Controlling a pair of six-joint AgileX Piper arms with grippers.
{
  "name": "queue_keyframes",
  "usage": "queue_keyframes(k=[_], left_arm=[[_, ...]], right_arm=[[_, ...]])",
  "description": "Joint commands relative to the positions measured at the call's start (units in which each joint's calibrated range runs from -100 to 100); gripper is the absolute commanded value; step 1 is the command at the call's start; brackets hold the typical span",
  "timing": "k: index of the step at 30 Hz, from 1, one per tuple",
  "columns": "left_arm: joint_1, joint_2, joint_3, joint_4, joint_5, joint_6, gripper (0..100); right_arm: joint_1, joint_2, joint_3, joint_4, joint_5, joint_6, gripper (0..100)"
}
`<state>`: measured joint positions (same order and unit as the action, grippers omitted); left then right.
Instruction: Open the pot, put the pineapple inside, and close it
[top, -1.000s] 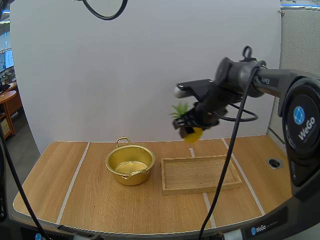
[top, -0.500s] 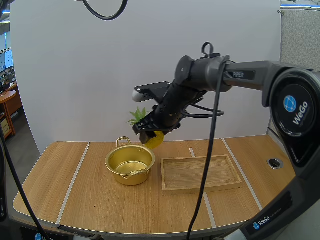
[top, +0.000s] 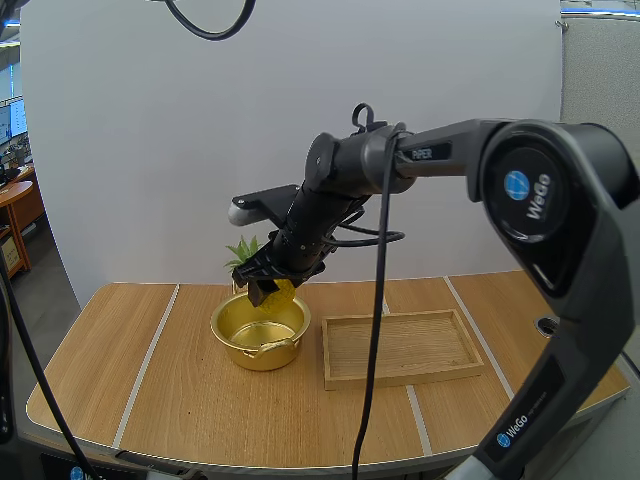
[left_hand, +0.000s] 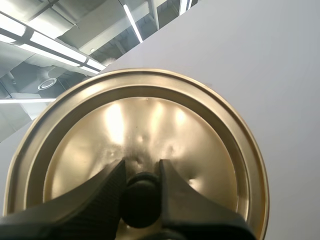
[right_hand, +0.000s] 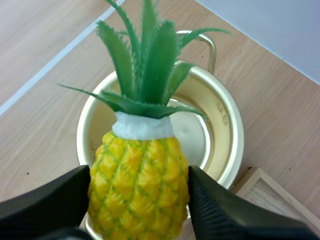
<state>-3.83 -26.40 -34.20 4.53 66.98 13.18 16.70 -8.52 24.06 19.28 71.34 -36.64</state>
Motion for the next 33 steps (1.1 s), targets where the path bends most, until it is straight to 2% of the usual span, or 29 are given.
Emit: queue_keyframes(k=[1,11,18,33], left_arm=[[-0.08,-0.6,-0.5,0.6,-2.1,0.0,0],[-0.08,-0.6,-0.5,0.6,-2.1,0.0,0],[-0.08,-0.6,-0.5,0.6,-2.1,0.0,0],[-0.08,-0.6,-0.5,0.6,-2.1,0.0,0]], right_arm=[[0.0,1.5,-0.5,-1.1,-3.5,0.2,0],[1.1,8.0,-1.3,-3.4,-7.0,-0.2,0],[1.3,12.1,-6.4,-3.8,-2.6,0.5,0],[1.3,17.8,-6.3,-4.2,-0.7,0.5,0]])
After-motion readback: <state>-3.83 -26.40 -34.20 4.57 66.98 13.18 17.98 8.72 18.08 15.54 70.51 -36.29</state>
